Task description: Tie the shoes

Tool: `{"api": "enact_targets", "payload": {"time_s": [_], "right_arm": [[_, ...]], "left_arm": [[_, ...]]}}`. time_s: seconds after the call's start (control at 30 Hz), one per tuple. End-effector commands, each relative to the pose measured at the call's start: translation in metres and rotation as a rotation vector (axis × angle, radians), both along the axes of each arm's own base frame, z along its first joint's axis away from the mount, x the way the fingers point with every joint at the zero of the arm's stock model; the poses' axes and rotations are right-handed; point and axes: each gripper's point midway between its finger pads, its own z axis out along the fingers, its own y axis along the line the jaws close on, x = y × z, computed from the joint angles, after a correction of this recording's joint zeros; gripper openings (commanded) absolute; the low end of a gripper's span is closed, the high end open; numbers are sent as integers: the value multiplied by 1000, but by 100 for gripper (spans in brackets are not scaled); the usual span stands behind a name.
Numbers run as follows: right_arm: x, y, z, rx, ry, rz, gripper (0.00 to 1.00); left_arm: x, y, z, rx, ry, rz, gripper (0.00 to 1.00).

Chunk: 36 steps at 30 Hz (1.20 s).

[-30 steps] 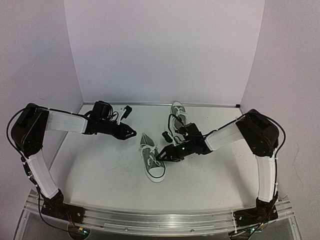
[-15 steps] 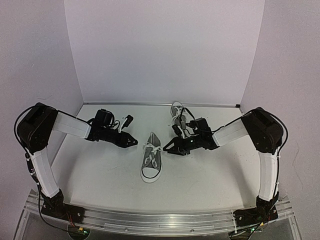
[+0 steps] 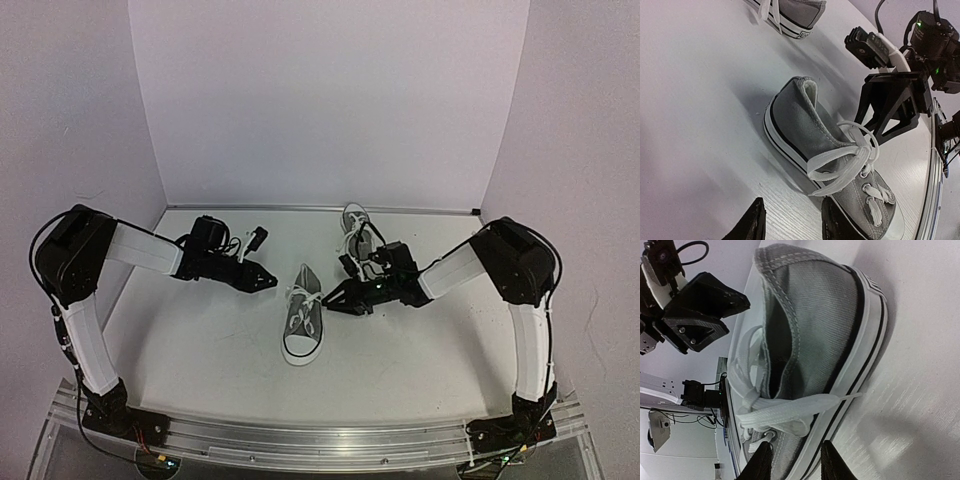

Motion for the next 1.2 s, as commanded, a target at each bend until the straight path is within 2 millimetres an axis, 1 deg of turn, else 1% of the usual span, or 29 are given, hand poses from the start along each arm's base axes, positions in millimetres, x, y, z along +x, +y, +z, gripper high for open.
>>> {"api": "enact_targets", "payload": {"time_s": [0.0,0.37,0.47,0.67,0.83,0.97,1.17], "right_arm": [[8,12,13,52,-34,13,31],[15,17,11,70,-27,3,29],[18,18,6,66,-17,-4,28],[22,21,6,68,-17,-12,20],[21,19,8,69,-19,-12,11],[19,19,10,70,-21,-8,1],[19,19,10,70,-22,-7,0]], "left_arm": [[13,-7,20,-44,-57,-7,37],[14,-10,20,-46,-55,-14,37],[14,-9,21,-47,-56,-15,37],[14,-10,19,-38,-52,-22,36],[12,-13,13,-50,-33,-48,37],[11,-18,10,-69,-19,-65,38],[8,-28,9,-87,-12,-98,42]]}}
